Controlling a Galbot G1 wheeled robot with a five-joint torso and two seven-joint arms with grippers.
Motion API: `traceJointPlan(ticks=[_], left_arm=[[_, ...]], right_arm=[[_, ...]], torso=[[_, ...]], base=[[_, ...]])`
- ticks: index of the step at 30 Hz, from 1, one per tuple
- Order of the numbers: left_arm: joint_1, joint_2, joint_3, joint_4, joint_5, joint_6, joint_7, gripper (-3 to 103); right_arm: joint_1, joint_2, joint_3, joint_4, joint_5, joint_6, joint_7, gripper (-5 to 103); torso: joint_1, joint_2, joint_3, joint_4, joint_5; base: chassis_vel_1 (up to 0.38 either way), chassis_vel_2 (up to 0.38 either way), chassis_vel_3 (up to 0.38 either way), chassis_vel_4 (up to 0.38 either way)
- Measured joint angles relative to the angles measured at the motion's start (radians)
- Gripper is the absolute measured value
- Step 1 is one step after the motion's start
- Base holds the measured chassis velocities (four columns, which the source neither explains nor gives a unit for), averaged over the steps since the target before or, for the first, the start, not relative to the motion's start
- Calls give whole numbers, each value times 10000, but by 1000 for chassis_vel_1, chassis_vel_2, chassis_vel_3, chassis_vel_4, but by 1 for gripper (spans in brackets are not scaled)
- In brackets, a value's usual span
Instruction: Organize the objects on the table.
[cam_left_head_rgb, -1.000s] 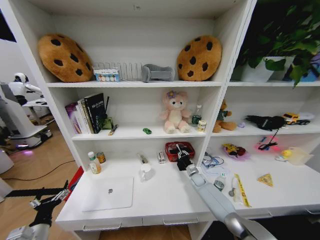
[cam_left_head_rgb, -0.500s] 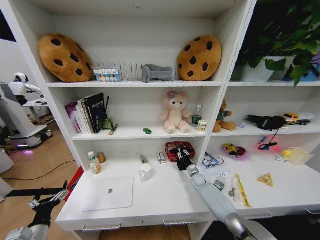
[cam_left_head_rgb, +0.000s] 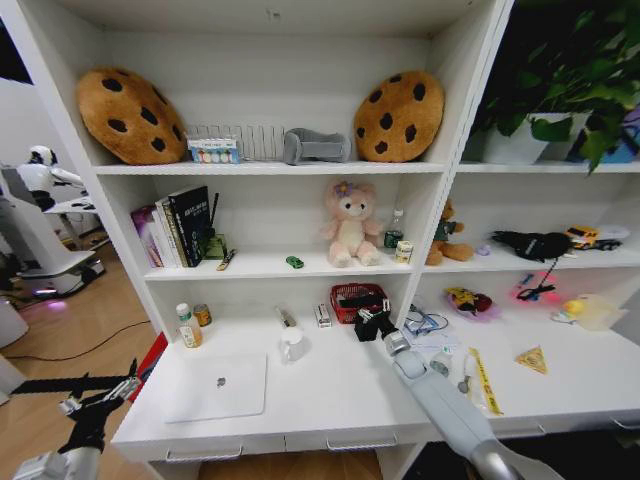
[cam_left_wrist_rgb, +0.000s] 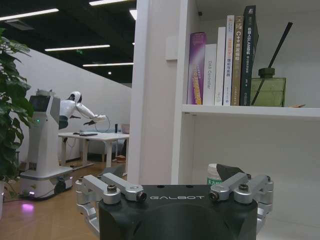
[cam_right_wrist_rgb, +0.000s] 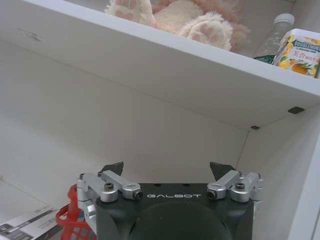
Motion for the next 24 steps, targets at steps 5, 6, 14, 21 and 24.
traceJointPlan(ticks=[5, 6, 14, 21, 24], left_arm=[[25, -76, 23, -127, 42, -14, 5, 100], [37, -79, 23, -146, 43, -14, 5, 100], [183, -129, -59, -344, -5, -41, 15, 100], [260, -175, -115, -545, -77, -49, 31, 100], [239, -176, -115, -548, -82, -50, 32, 100]], right_arm=[[-996, -416, 265, 1323, 75, -131, -187, 100], [-1084, -442, 301, 1456, 77, -146, -188, 100], [-2229, -795, 777, 3109, 231, -453, -191, 100], [-3697, -1091, 1544, 4531, 371, -580, -78, 100], [-4051, -1170, 1781, 4912, 410, -580, -82, 100]], torso=[[0, 0, 0, 1, 0], [0, 0, -1, 1, -1], [0, 0, -1, 1, 0], [0, 0, -1, 1, 0], [0, 0, -1, 1, 0]], base=[[0, 0, 0, 0], [0, 0, 0, 0], [0, 0, 0, 0], [0, 0, 0, 0], [0, 0, 0, 0]])
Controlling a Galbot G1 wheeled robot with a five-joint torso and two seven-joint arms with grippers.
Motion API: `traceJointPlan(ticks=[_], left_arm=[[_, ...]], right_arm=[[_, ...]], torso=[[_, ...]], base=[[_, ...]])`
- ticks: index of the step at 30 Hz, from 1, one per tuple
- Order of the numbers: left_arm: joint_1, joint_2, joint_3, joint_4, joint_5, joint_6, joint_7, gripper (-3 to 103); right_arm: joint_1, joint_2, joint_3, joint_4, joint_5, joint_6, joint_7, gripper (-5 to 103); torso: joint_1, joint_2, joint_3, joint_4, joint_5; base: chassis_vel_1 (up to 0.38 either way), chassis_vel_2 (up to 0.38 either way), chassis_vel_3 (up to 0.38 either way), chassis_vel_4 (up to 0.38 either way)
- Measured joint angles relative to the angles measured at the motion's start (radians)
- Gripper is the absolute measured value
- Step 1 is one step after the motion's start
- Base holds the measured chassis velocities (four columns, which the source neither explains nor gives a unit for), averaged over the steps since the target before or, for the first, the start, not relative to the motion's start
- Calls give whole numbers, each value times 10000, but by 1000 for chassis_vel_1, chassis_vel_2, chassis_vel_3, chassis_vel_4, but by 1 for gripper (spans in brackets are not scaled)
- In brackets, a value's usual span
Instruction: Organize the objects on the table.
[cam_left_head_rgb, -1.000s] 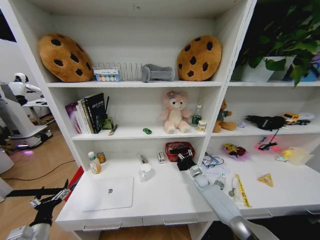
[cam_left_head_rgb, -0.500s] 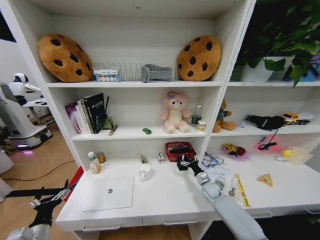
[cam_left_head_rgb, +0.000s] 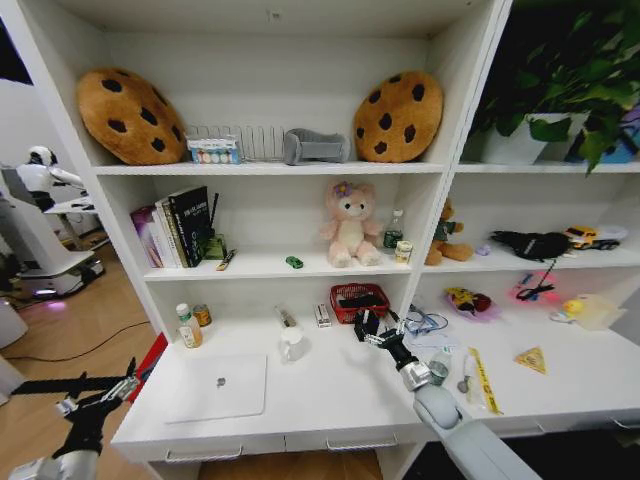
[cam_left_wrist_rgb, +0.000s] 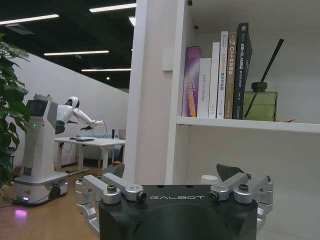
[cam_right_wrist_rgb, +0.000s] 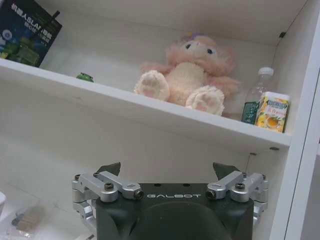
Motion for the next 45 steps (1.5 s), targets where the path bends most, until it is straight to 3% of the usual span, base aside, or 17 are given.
traceJointPlan(ticks=[7, 14, 20, 34, 39, 45], left_arm=[[-29, 74, -78, -50, -120, 3, -4, 100], [-35, -46, -82, -66, -159, -7, 17, 100], [-57, -153, -82, -8, -218, -66, 66, 100], [-60, -203, -47, 89, -242, -176, 151, 100], [-84, -179, -44, 129, -361, -210, 194, 100], [-162, -108, 80, 223, -386, -247, 237, 100]], right_arm=[[-1461, -76, 1071, 1453, 329, -21, -46, 100], [-3033, -37, 2234, 2844, 997, -585, -32, 100], [-4574, 390, 3148, 3844, 1012, -694, -137, 100], [-6400, 1227, 4321, 4458, 581, 18, -470, 100], [-7193, 2002, 4975, 4724, 434, 608, -512, 100], [-7277, 2496, 5029, 4616, 186, 695, -516, 100]], torso=[[0, 0, 0, 0, -1], [0, -1, 0, 0, -2], [0, -2, 0, -1, 0], [-1, -1, 0, 0, -2], [-1, 0, 0, -1, -2], [1, -1, 1, 0, -2]], base=[[0, 0, 0, 0], [0, 0, 0, 0], [0, 0, 0, 0], [0, 0, 0, 0], [0, 0, 0, 0], [0, 0, 0, 0]])
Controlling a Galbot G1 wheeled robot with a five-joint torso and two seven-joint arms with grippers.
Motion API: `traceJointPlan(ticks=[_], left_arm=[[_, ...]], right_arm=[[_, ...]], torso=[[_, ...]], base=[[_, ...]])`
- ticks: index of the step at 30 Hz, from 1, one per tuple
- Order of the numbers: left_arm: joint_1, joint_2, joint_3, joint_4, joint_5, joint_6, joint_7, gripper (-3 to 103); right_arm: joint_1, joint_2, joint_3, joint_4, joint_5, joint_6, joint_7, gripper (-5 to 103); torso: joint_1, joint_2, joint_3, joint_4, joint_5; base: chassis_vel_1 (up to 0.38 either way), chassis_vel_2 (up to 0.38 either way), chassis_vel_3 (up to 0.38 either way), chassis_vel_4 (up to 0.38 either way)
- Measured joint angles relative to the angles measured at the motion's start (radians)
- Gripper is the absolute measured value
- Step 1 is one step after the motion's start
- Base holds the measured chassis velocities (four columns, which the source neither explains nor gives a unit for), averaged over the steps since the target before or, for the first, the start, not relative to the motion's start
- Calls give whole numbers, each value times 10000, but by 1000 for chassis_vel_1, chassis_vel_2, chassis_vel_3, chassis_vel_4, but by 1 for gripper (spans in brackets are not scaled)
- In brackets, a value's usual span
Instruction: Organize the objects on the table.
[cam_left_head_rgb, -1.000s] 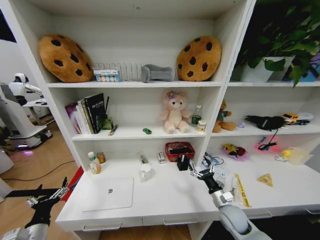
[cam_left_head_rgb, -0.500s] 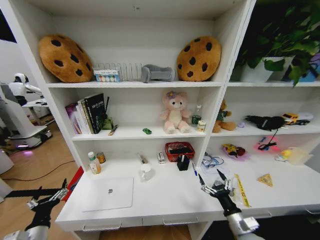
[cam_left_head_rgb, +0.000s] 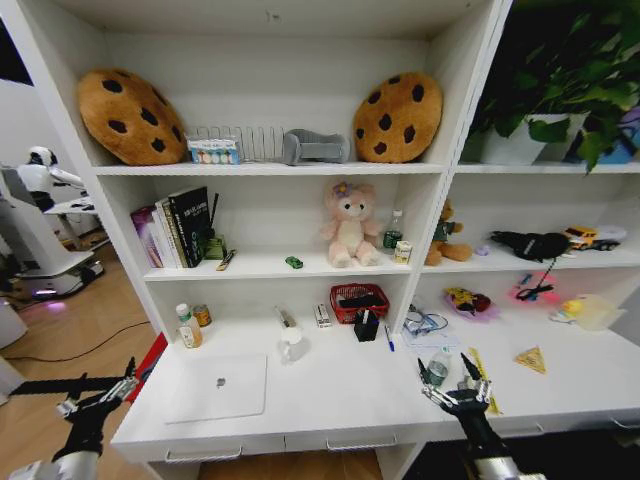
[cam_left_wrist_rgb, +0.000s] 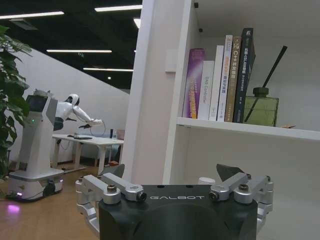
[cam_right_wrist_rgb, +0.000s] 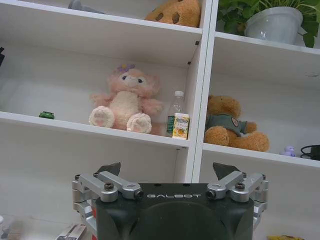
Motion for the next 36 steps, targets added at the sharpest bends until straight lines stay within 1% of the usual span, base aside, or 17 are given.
traceJointPlan(ticks=[11, 36], left_arm=[[-8, 4, 71, 112, 58, -47, 46, 100], [47, -2, 57, 116, 67, -56, 52, 100]], right_arm=[[308, 94, -287, -280, -80, -65, -29, 100], [338, 128, -293, -372, -71, -22, -41, 100]], torso=[[0, 0, 0, 1, 0], [0, 0, 0, 0, 0]], base=[[-15, -14, 12, 14], [-11, -10, 9, 9]])
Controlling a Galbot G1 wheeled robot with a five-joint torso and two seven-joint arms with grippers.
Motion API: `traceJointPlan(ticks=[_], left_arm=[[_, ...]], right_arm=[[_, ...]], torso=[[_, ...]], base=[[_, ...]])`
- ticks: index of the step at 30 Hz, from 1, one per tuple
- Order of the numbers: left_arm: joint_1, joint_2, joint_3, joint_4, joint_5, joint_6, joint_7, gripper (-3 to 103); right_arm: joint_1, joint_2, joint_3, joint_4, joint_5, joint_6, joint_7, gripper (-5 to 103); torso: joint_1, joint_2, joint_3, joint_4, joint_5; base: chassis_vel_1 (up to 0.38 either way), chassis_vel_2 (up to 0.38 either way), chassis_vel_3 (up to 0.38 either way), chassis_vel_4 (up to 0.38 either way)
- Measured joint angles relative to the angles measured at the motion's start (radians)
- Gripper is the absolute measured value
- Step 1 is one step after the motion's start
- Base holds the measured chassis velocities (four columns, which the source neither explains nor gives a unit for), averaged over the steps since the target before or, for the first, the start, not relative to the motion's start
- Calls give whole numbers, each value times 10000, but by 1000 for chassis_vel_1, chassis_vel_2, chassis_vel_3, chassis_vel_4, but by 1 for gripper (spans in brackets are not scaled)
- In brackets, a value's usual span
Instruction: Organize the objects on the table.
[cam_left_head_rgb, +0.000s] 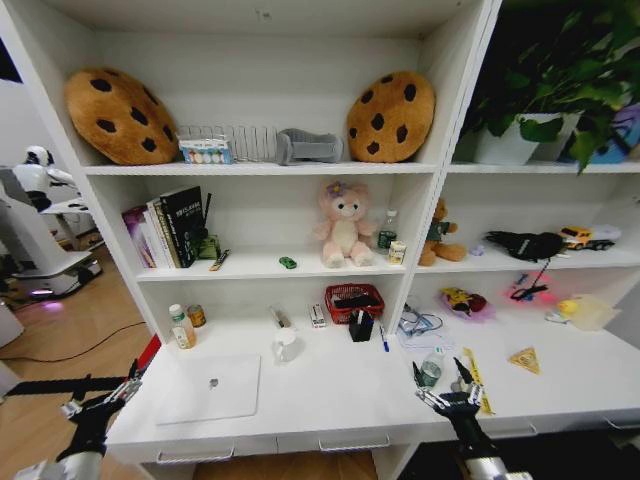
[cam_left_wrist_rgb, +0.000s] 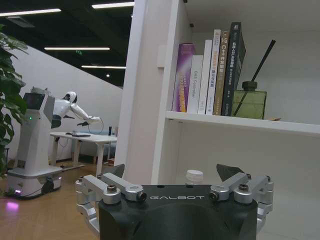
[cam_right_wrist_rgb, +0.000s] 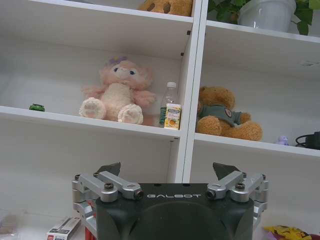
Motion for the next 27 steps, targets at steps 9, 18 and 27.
traceJointPlan(ticks=[9, 18, 27], left_arm=[[13, 1, -14, -46, 2, -4, 4, 100], [25, -17, 12, -60, 33, -4, 5, 100], [66, -26, 4, -85, 45, -3, 6, 100]], right_arm=[[15, -35, 19, 6, 63, 0, -5, 100], [-5, -79, 65, 0, 127, 9, -8, 100], [-6, -133, 146, -63, 243, 50, -10, 100]], torso=[[0, 0, 0, 0, 2], [0, 0, 0, 0, 0], [-1, 0, 0, 0, 1]], base=[[-52, -57, 44, 55], [-58, -46, 41, 39], [-69, -86, 77, 84]])
